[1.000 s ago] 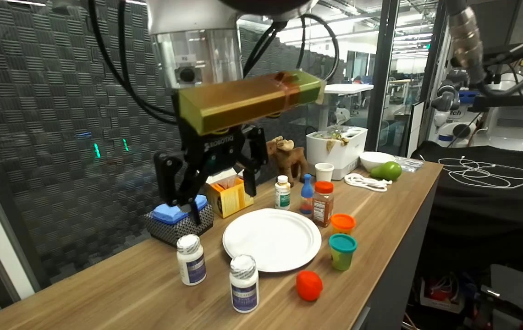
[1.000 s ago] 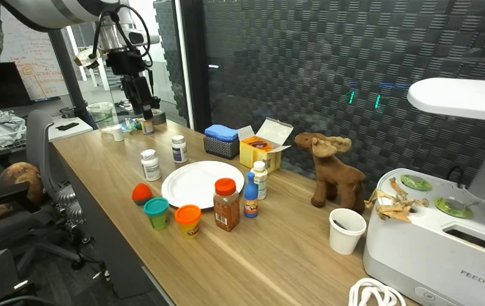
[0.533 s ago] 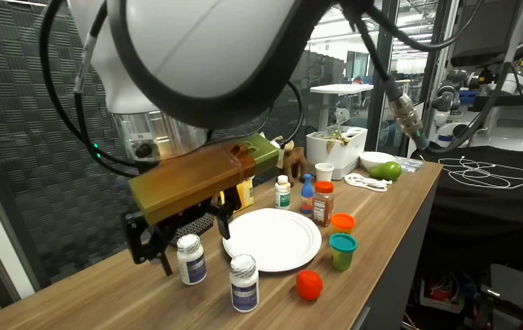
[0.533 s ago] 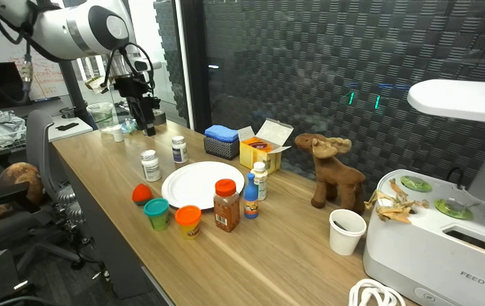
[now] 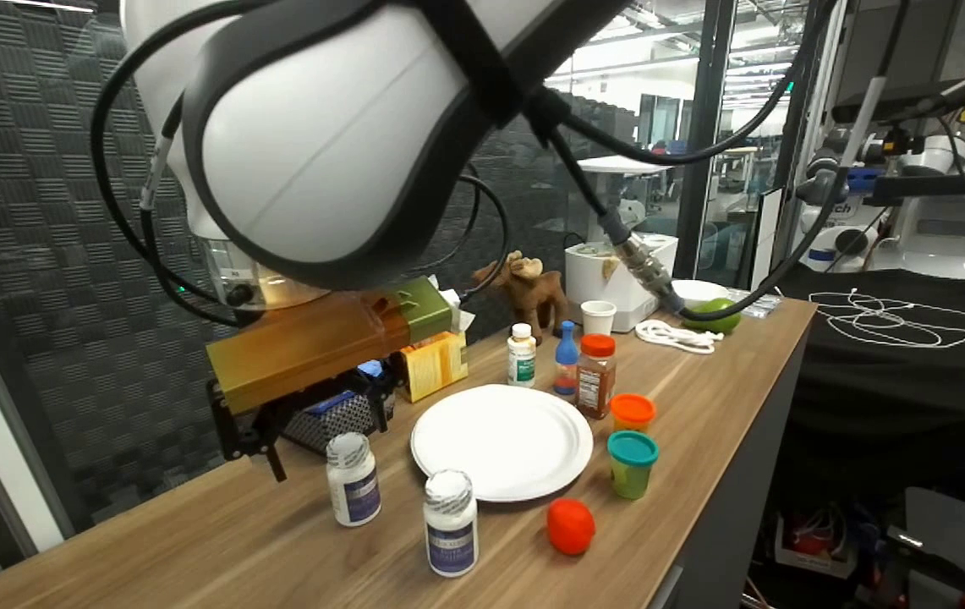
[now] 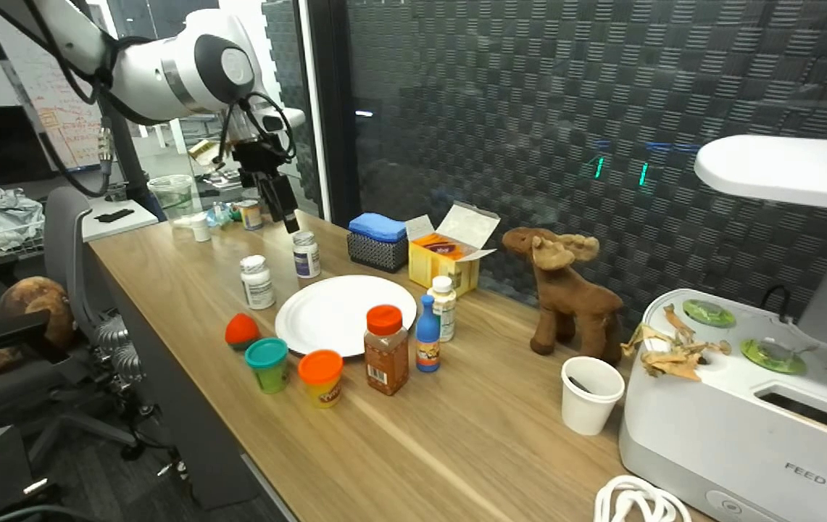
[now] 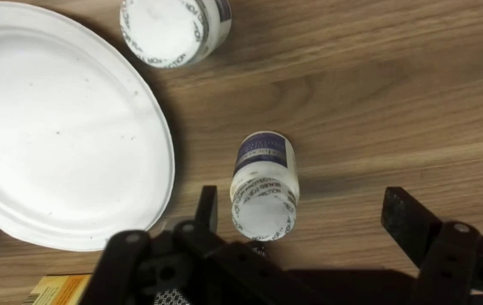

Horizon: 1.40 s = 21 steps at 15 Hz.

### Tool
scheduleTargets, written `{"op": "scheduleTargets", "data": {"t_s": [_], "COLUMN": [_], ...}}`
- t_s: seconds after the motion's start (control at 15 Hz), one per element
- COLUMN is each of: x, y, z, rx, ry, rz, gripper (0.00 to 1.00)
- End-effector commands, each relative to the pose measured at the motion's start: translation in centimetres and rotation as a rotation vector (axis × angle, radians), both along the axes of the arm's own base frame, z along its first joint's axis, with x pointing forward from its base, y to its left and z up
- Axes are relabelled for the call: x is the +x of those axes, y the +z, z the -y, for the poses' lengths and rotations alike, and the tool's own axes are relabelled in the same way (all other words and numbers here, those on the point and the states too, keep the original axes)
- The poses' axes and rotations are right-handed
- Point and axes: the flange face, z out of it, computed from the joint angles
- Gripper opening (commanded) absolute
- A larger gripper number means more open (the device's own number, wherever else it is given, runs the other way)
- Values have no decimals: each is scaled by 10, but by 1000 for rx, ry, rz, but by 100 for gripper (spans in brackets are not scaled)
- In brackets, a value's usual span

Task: Pick up all the objects surrounding the white plate and arrange them on the plate

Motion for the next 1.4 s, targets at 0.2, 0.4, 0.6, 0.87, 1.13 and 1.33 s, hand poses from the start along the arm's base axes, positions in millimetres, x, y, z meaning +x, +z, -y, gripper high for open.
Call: {"op": "scheduleTargets", "data": {"t_s": [0.2, 0.4, 0.6, 0.87, 1.13, 1.33], "x": [16, 19, 24, 26, 22, 22], "y": [-15, -17, -13, -16, -19, -8], "z": [-9, -1, 7, 6, 4, 4], "rx": [-10, -41, -54, -50, -57, -59], "ry": [-6, -20, -30, -33, -21, -26], "rz": [2, 17, 38, 29, 17, 34], "gripper": [100, 100, 100, 82, 49, 27]}}
